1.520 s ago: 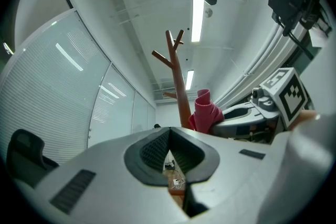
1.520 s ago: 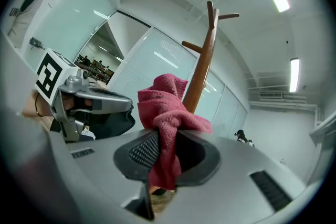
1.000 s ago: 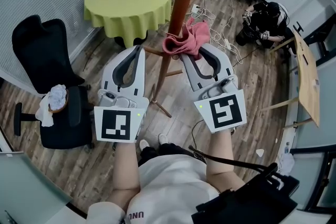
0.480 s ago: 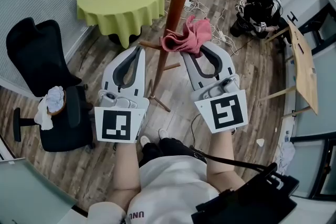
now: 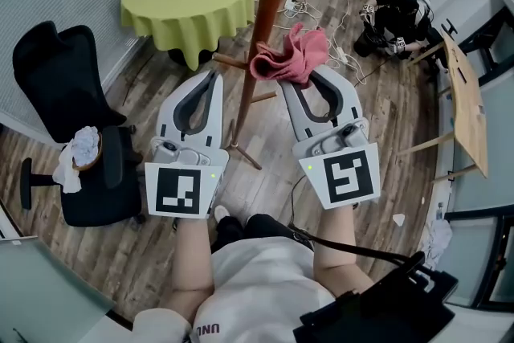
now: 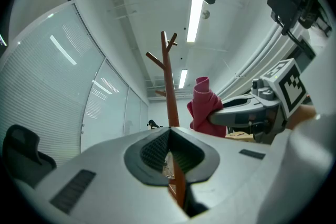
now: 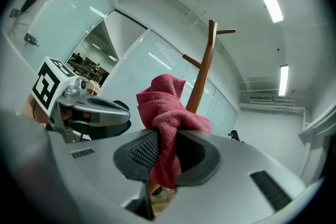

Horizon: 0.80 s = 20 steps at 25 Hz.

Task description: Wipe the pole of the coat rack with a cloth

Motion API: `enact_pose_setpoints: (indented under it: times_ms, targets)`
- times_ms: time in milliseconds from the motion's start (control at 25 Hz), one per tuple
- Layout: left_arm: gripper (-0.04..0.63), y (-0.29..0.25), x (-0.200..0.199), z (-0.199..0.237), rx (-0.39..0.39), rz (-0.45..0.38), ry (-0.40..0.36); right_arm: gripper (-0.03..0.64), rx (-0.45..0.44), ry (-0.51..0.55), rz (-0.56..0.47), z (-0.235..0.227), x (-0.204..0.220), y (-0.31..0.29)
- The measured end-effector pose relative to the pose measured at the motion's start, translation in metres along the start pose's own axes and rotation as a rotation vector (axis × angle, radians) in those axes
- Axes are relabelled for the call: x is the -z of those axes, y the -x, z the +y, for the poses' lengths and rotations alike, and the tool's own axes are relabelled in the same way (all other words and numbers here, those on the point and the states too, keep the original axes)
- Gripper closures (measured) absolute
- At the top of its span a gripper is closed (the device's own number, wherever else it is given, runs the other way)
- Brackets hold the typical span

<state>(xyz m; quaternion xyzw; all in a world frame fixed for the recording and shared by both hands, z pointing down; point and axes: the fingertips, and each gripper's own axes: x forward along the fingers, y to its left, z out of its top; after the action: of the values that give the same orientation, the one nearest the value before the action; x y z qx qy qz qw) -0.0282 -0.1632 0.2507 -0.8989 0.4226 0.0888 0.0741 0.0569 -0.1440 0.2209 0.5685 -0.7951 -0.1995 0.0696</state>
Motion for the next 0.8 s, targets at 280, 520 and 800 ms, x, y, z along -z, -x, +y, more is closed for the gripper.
enact_pose_setpoints:
  times_ms: [280,520,800]
  targets:
    - [0.581,0.004,0.002,-0.012,-0.032,0.004,-0.017,0.535,-0.032,-0.025,-0.028,-0.003,-0.002,0.012]
    - [0.581,0.002,0.003,-0.014,-0.064,-0.021,-0.051,0.535,-0.063,-0.051,-0.053,0.001,0.003,0.021]
    - [0.581,0.004,0.013,-0.016,-0.068,-0.002,-0.171,0.535,-0.089,-0.06,-0.077,0.011,0.018,0.027]
